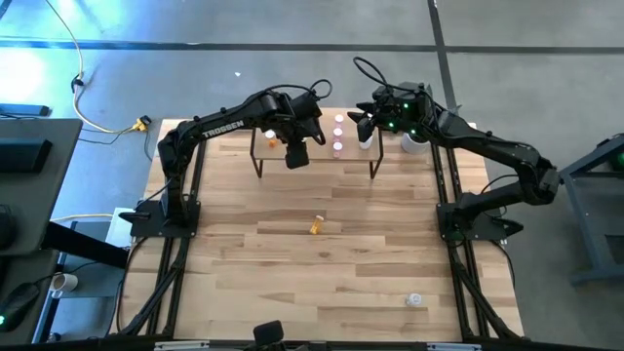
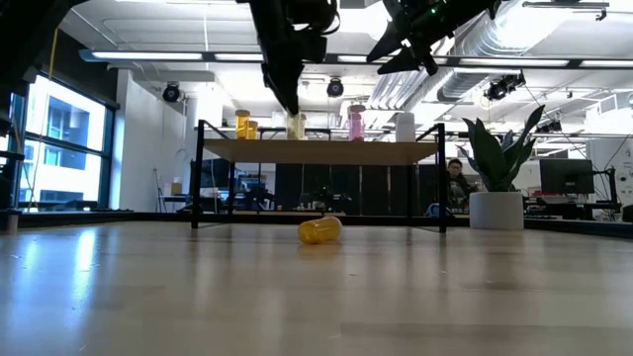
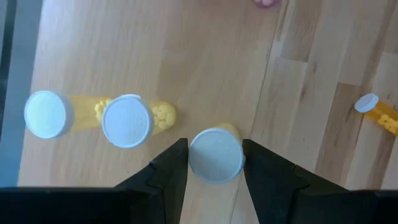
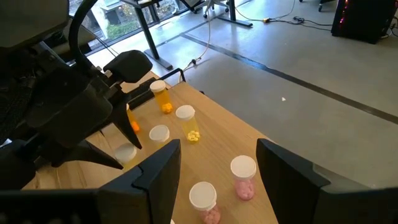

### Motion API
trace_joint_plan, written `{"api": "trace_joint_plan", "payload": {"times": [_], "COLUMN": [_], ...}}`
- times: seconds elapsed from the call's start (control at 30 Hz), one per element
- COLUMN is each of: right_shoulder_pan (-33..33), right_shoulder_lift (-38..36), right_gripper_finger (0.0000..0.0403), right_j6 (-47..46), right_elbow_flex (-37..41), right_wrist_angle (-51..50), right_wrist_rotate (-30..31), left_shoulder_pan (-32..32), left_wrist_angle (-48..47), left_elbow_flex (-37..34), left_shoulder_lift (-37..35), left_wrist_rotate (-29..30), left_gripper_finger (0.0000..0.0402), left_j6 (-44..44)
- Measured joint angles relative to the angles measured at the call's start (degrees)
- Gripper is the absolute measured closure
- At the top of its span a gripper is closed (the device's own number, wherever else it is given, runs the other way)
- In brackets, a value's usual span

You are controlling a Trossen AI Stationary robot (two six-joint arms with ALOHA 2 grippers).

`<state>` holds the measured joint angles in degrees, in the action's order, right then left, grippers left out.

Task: Pick and place medicine bottles onto shelf by color
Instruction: Put the yellow pill bottle on the shelf aligned with other yellow pill bottles

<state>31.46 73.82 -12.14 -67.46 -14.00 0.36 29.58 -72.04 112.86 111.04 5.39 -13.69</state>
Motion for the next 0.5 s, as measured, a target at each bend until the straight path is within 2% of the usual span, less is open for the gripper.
{"api": "trace_joint_plan", "payload": {"times": [0.5], "right_shoulder_pan": [0.0], "right_shoulder_lift": [0.0], "right_gripper_finger": [0.0203], "right_j6": [0.0], "right_elbow_flex": [0.0], "right_wrist_angle": [0.0], "right_wrist_rotate": [0.0], "left_shoulder_pan": [0.0], "left_wrist_angle": [2.3], "left_elbow_flex": [0.0], "left_shoulder_lift": [0.0], "left_wrist_rotate": [0.0], "left_gripper_finger": [0.0262], "left_j6": [0.2]}}
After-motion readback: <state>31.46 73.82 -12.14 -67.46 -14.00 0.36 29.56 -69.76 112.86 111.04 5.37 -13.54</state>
